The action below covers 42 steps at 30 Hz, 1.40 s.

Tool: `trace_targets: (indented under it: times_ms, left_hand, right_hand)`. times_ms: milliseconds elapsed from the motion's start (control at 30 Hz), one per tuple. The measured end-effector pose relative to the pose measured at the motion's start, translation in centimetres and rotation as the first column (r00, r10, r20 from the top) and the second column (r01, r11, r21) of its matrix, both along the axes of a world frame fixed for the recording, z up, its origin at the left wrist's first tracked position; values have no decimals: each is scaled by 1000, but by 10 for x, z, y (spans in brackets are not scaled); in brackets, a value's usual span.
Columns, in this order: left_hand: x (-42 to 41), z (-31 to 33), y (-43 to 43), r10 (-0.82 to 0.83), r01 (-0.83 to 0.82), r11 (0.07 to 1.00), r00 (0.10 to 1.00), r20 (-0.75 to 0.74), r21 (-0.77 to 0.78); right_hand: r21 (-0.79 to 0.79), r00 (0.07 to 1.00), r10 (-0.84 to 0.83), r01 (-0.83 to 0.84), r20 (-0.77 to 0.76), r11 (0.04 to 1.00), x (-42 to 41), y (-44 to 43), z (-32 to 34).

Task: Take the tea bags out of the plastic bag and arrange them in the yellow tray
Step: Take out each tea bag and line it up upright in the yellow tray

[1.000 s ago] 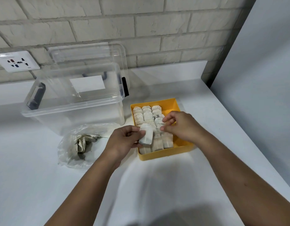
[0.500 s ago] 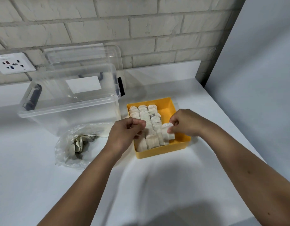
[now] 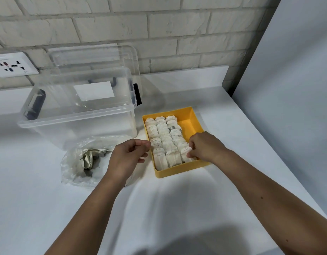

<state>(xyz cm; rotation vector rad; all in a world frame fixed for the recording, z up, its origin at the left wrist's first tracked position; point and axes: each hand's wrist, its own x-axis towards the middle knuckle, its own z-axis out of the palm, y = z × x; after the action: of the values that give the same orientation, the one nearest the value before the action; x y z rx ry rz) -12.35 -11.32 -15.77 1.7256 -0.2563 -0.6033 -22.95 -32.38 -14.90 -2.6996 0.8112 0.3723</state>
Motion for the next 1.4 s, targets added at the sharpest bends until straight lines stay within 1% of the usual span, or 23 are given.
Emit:
trace_targets:
  times_ms: [67, 167, 200, 300, 367, 467, 533, 600, 667, 733, 800, 833, 1000, 1100, 1167, 1267, 1333, 1400]
  left_hand:
    - [0, 0, 4, -3, 3, 1000, 1000, 0, -6]
    - [-1, 6, 19, 38, -37, 999, 999, 38, -12]
    - [1, 10, 27, 71, -70, 997, 995, 66, -16]
    - [12, 22, 56, 193, -195, 981, 963, 190, -10]
    - [23, 27, 79, 264, -278, 961, 924, 276, 12]
    - [37, 24, 106, 326, -381, 922, 858, 396, 68]
    - [44, 14, 120, 310, -417, 901, 813, 493, 120]
    - [49, 2, 129, 242, -421, 887, 772, 588, 187]
    - [50, -8, 134, 194, -424, 871, 760, 620, 247]
    - [49, -14, 135, 155, -394, 865, 798, 582, 309]
    - [47, -15, 135, 97, -325, 861, 860, 502, 392]
    - [47, -15, 136, 68, -296, 857, 877, 476, 422]
    - [59, -15, 143, 33, -272, 829, 896, 442, 489]
    - [61, -16, 144, 57, -277, 858, 888, 457, 432]
    - [61, -17, 144, 90, -283, 887, 881, 465, 364]
    - [61, -15, 144, 152, -287, 920, 888, 433, 266]
    - [60, -14, 145, 174, -295, 924, 891, 419, 244]
    - [58, -15, 146, 181, -298, 920, 899, 398, 255]
  right_hand:
    - [-30, 998, -17, 19, 61, 999, -2, 2, 7]
    - [-66, 979, 3, 11, 205, 998, 1, 14, 20]
    - [-34, 965, 12, -3, 262, 999, 3, 20, 25]
    - [155, 919, 30, -98, 393, 983, 15, 46, 34]
    - [245, 895, 40, -164, 444, 956, 26, 68, 37]
    - [374, 862, 20, -240, 506, 896, 43, 99, 36]
    - [456, 852, 8, -288, 523, 842, 57, 118, 31]
    - [524, 852, -11, -312, 524, 792, 71, 132, 23]
    - [550, 859, -11, -318, 512, 772, 85, 143, 12]
    - [542, 862, 5, -323, 507, 776, 97, 152, 2]
    - [527, 863, 19, -326, 506, 785, 108, 160, -8]
    - [520, 865, 32, -330, 501, 788, 112, 164, -12]
    - [419, 860, 153, -384, 488, 823, 132, 183, -29]
    - [303, 866, 243, -397, 437, 867, 140, 192, -32]
    - [273, 867, 282, -412, 411, 870, 144, 196, -34]
    - [233, 856, 336, -446, 392, 864, 146, 193, -36]
    - [188, 858, 351, -441, 375, 878, 145, 184, -33]
    - [155, 864, 344, -422, 368, 893, 143, 175, -29]
